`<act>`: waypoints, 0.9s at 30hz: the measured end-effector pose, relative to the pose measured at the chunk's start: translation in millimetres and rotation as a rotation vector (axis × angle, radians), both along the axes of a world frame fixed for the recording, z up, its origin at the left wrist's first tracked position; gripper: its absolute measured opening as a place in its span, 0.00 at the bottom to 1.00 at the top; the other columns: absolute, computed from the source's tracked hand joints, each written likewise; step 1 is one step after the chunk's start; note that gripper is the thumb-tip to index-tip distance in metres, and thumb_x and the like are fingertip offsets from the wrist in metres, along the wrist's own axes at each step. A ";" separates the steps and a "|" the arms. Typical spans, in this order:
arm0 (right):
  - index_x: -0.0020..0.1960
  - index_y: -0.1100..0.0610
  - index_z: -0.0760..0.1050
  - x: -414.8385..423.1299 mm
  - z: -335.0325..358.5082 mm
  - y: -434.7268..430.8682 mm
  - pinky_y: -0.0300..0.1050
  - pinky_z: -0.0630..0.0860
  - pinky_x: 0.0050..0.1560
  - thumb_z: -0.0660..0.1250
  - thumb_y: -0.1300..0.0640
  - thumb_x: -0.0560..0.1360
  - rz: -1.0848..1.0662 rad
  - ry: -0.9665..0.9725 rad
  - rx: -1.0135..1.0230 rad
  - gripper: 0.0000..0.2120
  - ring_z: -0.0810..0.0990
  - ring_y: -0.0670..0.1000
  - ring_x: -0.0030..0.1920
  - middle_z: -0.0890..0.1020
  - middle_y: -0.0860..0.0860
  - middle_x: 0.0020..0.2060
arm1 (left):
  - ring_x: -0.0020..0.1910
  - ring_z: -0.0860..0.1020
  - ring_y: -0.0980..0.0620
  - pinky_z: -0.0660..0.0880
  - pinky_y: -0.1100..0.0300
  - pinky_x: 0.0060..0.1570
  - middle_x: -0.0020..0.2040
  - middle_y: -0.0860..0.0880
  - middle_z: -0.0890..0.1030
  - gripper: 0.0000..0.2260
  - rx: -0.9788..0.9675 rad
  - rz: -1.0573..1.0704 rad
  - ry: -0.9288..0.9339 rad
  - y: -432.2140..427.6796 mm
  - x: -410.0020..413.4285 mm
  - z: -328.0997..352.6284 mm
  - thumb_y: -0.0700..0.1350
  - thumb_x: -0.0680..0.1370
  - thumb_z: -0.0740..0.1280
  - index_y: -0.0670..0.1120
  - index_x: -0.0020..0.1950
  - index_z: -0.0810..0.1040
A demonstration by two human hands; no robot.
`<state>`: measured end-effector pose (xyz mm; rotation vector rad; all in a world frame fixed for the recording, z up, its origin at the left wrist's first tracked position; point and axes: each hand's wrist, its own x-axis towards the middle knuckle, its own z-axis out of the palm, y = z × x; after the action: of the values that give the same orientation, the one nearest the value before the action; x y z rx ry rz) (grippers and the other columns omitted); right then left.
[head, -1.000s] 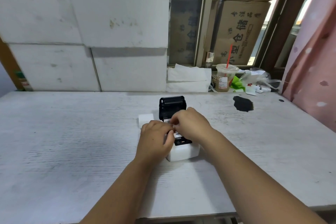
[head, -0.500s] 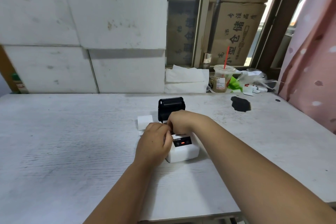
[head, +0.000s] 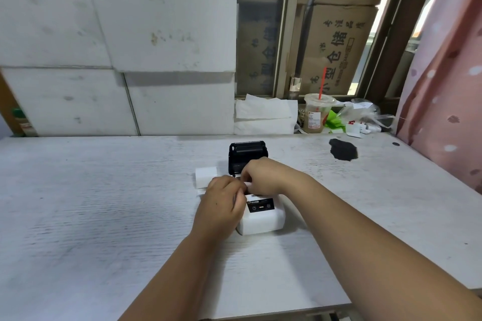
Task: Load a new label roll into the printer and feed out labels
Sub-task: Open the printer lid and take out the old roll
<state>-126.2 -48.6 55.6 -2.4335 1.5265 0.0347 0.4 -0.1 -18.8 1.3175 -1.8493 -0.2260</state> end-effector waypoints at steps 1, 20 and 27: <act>0.44 0.56 0.78 -1.1 -1.1 0.1 0.45 0.73 0.41 0.62 0.56 0.74 -0.014 -0.020 -0.020 0.07 0.76 0.53 0.41 0.78 0.51 0.37 | 0.49 0.72 0.52 0.67 0.63 0.48 0.45 0.51 0.78 0.19 0.004 -0.001 0.002 -0.2 0.0 -0.3 0.50 0.72 0.50 0.45 0.44 0.79; 0.53 0.52 0.79 -37.0 -50.1 8.9 0.28 0.67 0.40 0.63 0.58 0.75 -0.541 -0.924 -0.381 0.09 0.76 0.46 0.45 0.79 0.48 0.48 | 0.57 0.68 0.55 0.63 0.64 0.53 0.54 0.55 0.75 0.16 0.049 -0.020 0.021 2.4 -0.7 2.5 0.50 0.75 0.56 0.50 0.61 0.74; 0.57 0.58 0.80 -63.8 -75.1 -1.9 0.40 0.68 0.57 0.60 0.64 0.76 -0.604 -0.583 -0.380 0.13 0.69 0.56 0.62 0.73 0.56 0.58 | 0.55 0.69 0.56 0.64 0.63 0.53 0.52 0.55 0.75 0.08 0.066 -0.044 0.055 0.3 0.2 1.5 0.46 0.78 0.60 0.49 0.55 0.76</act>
<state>-190.0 -50.5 -19.5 -1.8332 1.9915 -1.0568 0.6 0.2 -17.3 1.3029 -1.8402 -0.3458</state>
